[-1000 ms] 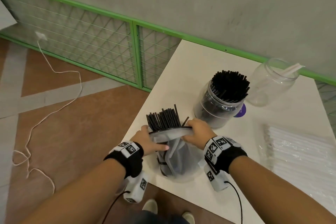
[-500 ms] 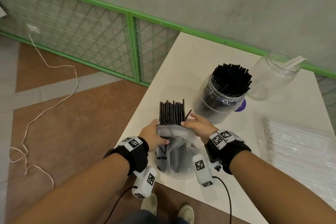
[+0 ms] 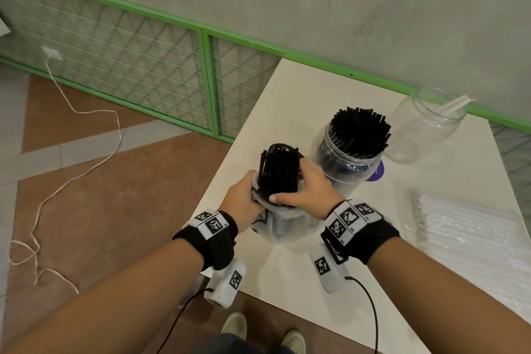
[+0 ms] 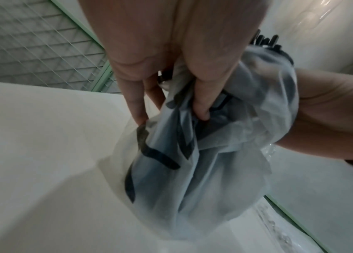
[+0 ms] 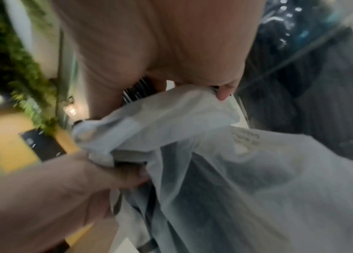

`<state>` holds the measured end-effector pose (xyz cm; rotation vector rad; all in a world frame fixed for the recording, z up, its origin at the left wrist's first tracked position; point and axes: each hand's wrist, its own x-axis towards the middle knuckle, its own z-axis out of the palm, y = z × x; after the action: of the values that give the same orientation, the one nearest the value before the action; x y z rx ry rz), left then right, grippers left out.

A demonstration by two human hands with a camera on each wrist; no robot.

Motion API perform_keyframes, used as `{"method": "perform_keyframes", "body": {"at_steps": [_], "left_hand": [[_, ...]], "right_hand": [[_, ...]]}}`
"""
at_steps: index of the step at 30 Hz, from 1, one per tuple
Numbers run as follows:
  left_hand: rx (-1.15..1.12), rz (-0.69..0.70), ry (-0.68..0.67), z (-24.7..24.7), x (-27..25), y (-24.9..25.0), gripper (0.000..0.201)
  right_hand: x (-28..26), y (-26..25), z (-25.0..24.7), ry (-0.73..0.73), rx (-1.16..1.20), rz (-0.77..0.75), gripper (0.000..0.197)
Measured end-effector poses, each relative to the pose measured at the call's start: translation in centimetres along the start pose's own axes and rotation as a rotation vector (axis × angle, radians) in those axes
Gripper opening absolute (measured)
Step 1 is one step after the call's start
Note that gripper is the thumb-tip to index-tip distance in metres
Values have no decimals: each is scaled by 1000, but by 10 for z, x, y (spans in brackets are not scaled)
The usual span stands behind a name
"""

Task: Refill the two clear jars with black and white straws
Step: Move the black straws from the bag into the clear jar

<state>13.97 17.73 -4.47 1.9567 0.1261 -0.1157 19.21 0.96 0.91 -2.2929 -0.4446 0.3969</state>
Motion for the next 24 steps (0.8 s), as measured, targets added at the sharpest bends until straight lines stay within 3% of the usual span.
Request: {"method": "perform_keyframes", "body": {"at_steps": [3,6,10,13,16,20,24], "left_hand": [[31,15,5,0,3,4,30],[72,34,12,0,4,10,25],[71,61,21,-5,5,9,30],[53,55,33,-8,9,1,34],[35,19,33,-12,12,-6,51],[11,54,-37,-15,16,-1,83],[2,-6,-72,-14,18,11,72]], "right_hand": [[0,-3,6,24,-190,-49,83],[0,-4,12,21,-148,-26,86],[-1,2,18,53,185,-24,48],[0,11,14,124,389,11,34],[2,17,4,160,436,32,27],[3,17,-7,165,420,27,31],[3,11,-18,258,430,64,47]]}}
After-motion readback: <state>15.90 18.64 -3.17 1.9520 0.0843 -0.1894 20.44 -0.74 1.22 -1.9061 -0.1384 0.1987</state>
